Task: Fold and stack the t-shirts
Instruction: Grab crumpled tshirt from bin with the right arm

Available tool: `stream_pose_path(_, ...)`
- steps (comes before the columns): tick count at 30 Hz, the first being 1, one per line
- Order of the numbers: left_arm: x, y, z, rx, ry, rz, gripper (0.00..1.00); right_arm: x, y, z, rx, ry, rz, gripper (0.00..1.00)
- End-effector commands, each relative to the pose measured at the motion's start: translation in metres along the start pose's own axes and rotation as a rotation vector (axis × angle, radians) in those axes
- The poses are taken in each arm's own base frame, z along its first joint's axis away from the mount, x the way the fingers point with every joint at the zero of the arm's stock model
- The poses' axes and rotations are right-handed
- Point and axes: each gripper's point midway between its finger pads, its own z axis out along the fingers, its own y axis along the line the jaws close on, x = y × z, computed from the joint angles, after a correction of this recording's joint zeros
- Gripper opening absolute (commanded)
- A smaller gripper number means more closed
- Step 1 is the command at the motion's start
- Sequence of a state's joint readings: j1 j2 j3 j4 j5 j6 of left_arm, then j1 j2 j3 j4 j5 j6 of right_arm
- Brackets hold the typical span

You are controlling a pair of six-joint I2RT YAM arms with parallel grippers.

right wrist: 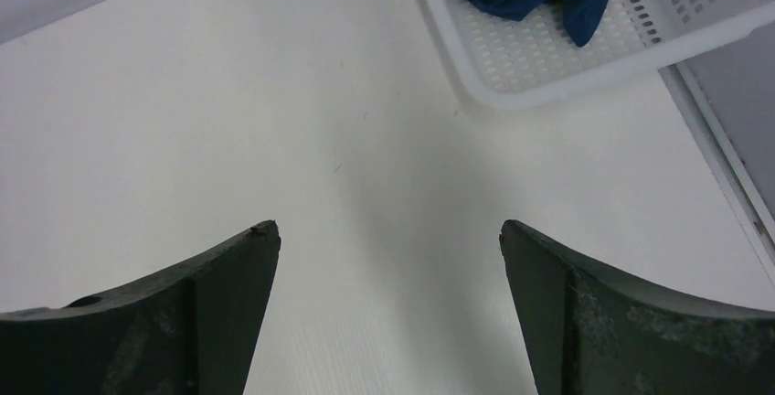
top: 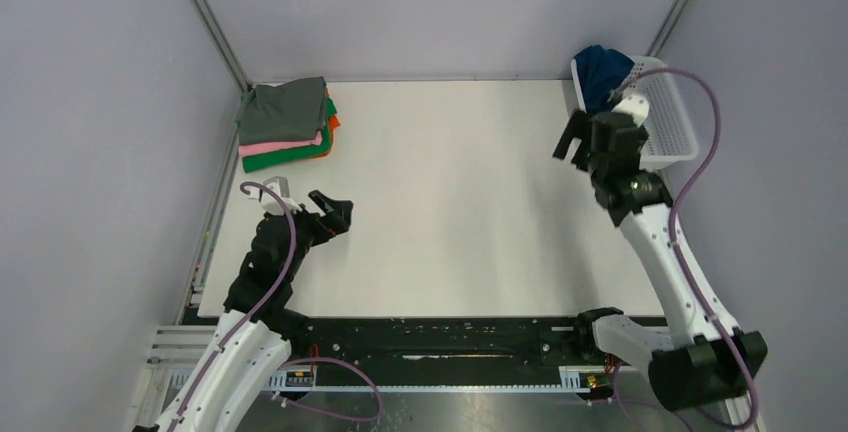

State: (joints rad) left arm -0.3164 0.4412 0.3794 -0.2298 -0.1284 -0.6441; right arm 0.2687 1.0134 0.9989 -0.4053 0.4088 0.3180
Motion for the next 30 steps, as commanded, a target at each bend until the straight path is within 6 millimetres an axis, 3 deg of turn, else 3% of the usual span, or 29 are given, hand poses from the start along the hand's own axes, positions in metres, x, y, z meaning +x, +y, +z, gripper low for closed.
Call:
stream_pose_path(1,-0.022,-0.016,0.003,0.046,-0.066,-0.002,0.99,-0.056,-0.002,0.031,-0.032,0.018,0.073,1.00)
stream_pose_path(7,-0.018,-0.013,0.010,0.019,-0.040,0.005,0.99,-0.100,-0.044,0.101,0.110,0.076,0.134,1.00)
stream_pose_path(15,-0.016,-0.012,0.021,-0.005,-0.016,0.011,0.99,-0.117,-0.077,0.206,0.156,0.145,0.358,0.99)
stream_pose_path(16,-0.016,-0.012,0.023,-0.006,-0.015,0.014,0.99,-0.109,-0.081,0.225,0.166,0.166,0.384,0.99)
stream_pose_path(21,-0.019,-0.017,0.030,-0.006,-0.002,0.018,0.99,-0.111,-0.095,0.282,0.213,0.146,0.441,0.99)
stream_pose_path(30,-0.016,-0.021,0.040,-0.012,0.033,0.015,0.99,-0.076,-0.108,0.351,0.261,0.124,0.583,0.99)
